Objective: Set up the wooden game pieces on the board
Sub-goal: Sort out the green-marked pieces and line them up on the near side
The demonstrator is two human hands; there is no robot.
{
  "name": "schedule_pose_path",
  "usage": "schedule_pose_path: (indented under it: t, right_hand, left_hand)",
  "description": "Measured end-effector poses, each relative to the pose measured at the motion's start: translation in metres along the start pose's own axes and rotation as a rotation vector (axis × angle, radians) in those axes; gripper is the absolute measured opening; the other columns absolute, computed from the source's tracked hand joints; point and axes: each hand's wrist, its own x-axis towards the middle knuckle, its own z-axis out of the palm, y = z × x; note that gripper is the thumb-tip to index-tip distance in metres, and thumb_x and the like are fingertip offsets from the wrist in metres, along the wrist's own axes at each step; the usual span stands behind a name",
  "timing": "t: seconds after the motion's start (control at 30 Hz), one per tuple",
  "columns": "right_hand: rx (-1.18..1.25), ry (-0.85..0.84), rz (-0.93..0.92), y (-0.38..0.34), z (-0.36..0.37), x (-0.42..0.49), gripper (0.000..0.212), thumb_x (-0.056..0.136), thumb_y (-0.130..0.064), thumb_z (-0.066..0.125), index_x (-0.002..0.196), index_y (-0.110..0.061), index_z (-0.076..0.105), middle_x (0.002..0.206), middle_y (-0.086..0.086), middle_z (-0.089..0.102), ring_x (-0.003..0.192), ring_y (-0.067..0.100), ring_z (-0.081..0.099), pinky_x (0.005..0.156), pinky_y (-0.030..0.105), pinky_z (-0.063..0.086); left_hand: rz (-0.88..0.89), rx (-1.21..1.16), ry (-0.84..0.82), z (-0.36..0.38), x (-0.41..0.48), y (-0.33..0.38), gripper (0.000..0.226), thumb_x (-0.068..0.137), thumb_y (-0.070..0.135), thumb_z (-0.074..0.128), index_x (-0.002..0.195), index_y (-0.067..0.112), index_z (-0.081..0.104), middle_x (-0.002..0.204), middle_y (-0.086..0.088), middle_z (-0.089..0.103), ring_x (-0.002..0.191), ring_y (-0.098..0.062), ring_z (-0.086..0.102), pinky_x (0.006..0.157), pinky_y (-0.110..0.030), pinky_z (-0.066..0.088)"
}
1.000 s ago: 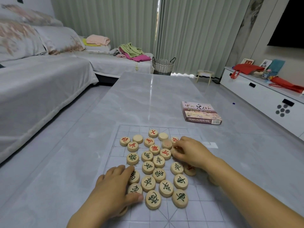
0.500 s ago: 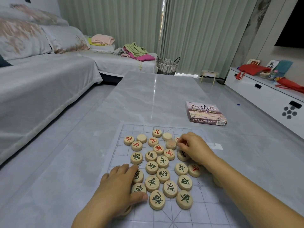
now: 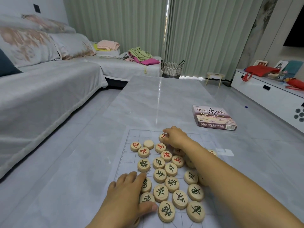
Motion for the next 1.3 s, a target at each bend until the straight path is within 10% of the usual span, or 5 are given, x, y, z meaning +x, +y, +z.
schedule_pose_path:
  t: [0.47, 0.8, 1.03, 1.2, 1.3]
  right_hand:
    - [0.008, -0.155, 0.002, 0.048, -0.045, -0.081, 0.027, 0.079, -0.031, 0.067, 0.103, -0.023, 0.057, 0.097, -0.007, 0.054, 0.09, 0.014, 0.053, 0.073, 0.024, 0.044]
    - [-0.033, 0.022, -0.015, 0.029, -0.031, -0.108, 0.033, 0.079, -0.037, 0.065, 0.106, -0.02, 0.056, 0.103, -0.002, 0.043, 0.089, 0.017, 0.051, 0.077, 0.028, 0.044]
    - [-0.002, -0.044, -0.367, -0.085, 0.012, -0.117, 0.041, 0.079, -0.038, 0.064, 0.11, -0.013, 0.057, 0.116, 0.007, 0.049, 0.101, 0.025, 0.05, 0.077, 0.036, 0.042]
    - [0.178, -0.191, -0.311, -0.082, 0.016, -0.095, 0.046, 0.083, -0.036, 0.062, 0.123, -0.015, 0.052, 0.119, 0.007, 0.053, 0.097, 0.02, 0.054, 0.08, 0.031, 0.044]
    - [0.246, -0.002, -0.152, -0.052, 0.001, -0.063, 0.042, 0.086, -0.035, 0.061, 0.123, -0.016, 0.053, 0.122, 0.004, 0.052, 0.1, 0.018, 0.054, 0.086, 0.032, 0.045]
  left_hand:
    - [0.03, -0.113, 0.077, -0.006, -0.006, -0.004, 0.086, 0.077, 0.057, 0.059, 0.145, 0.035, 0.011, 0.153, 0.01, 0.019, 0.14, -0.013, 0.022, 0.114, -0.033, 0.023]
    - [-0.11, -0.214, 0.185, -0.013, -0.012, -0.015, 0.067, 0.085, 0.039, 0.058, 0.142, 0.027, 0.025, 0.144, 0.005, 0.037, 0.127, -0.015, 0.043, 0.102, -0.029, 0.039]
    - [-0.124, -0.183, 0.243, -0.013, -0.008, -0.022, 0.069, 0.088, 0.035, 0.054, 0.144, 0.03, 0.015, 0.146, 0.004, 0.031, 0.13, -0.017, 0.038, 0.101, -0.029, 0.038]
    - [-0.007, -0.17, 0.233, -0.01, -0.009, -0.02, 0.059, 0.091, 0.033, 0.047, 0.143, 0.033, 0.017, 0.147, 0.012, 0.032, 0.127, -0.015, 0.039, 0.102, -0.03, 0.037]
    - [-0.019, -0.187, 0.224, -0.011, -0.009, -0.017, 0.064, 0.095, 0.035, 0.042, 0.146, 0.034, 0.005, 0.151, 0.011, 0.027, 0.134, -0.015, 0.034, 0.106, -0.029, 0.033]
